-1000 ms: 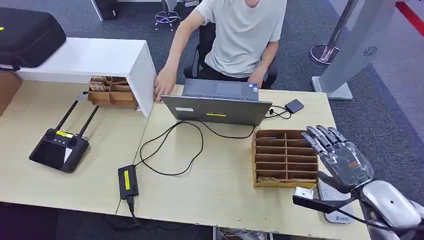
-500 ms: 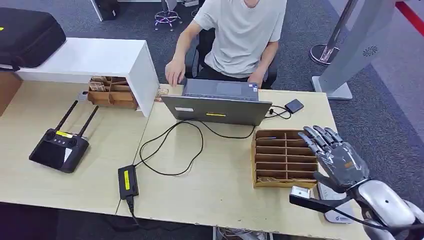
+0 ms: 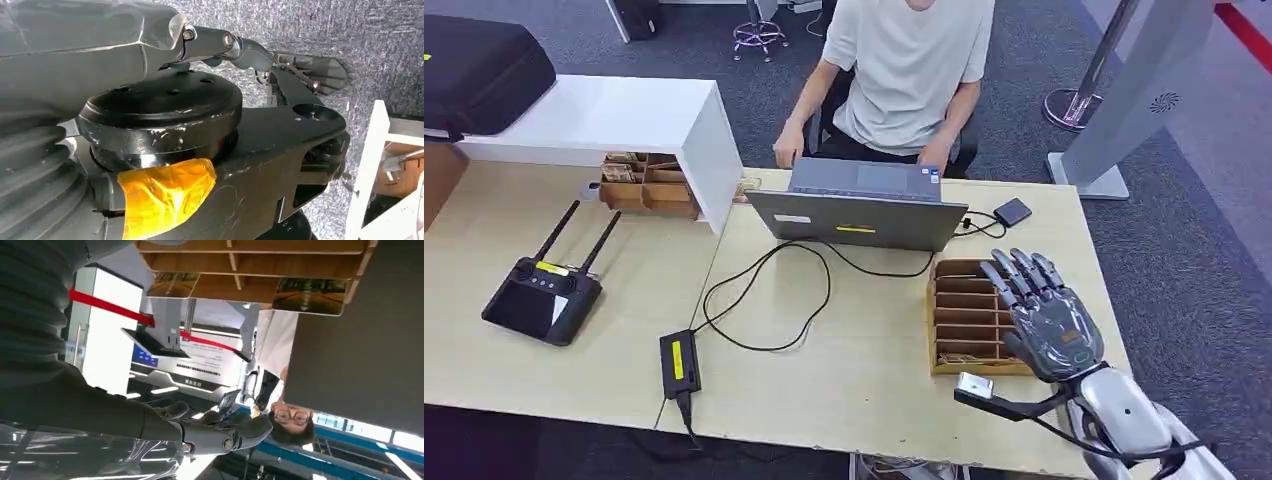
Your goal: Pass the card to the sensor for recognition and then transmit it.
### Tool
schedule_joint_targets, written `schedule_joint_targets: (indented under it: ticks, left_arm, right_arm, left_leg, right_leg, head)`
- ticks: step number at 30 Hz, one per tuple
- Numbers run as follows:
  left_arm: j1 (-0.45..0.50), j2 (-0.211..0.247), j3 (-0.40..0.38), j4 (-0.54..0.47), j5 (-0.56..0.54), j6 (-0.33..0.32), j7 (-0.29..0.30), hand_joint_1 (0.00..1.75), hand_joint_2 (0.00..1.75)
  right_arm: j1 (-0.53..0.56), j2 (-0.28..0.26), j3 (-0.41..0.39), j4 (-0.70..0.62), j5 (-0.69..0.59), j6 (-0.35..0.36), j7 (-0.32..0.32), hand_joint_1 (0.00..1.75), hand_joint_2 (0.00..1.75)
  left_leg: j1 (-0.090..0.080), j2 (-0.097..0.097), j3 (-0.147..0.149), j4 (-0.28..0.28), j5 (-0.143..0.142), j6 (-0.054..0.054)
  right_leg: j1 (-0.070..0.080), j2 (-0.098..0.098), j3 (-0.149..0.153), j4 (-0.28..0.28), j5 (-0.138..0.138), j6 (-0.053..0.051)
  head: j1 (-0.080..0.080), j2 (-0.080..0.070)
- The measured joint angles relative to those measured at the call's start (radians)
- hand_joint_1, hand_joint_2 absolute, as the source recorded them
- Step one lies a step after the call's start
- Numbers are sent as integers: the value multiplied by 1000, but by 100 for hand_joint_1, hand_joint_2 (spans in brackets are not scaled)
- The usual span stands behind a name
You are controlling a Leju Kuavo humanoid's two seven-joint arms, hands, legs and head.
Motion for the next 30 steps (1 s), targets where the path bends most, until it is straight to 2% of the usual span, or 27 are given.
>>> schedule_joint_targets:
  ticks: [10, 26, 30]
  left_arm:
    - [0, 0, 0, 0, 0, 0, 0, 0, 175]
    - [0, 0, 0, 0, 9, 0, 0, 0, 175]
    - [0, 2, 0, 0, 7, 0, -1, 0, 175]
  right_arm:
    - [-2, 34, 9, 50, 3, 0, 5, 0, 175]
    - [-10, 52, 9, 86, 8, 4, 7, 0, 175]
    - [-93, 54, 20, 130, 24, 70, 12, 0, 175]
  left_leg:
    - [0, 0, 0, 0, 0, 0]
    - [0, 0, 0, 0, 0, 0]
    - [0, 2, 0, 0, 0, 0]
  right_leg:
    - [0, 0, 0, 0, 0, 0]
    - [0, 0, 0, 0, 0, 0]
    - [0, 2, 0, 0, 1, -1]
  head:
    - [0, 0]
    - [0, 0]
    - [0, 0]
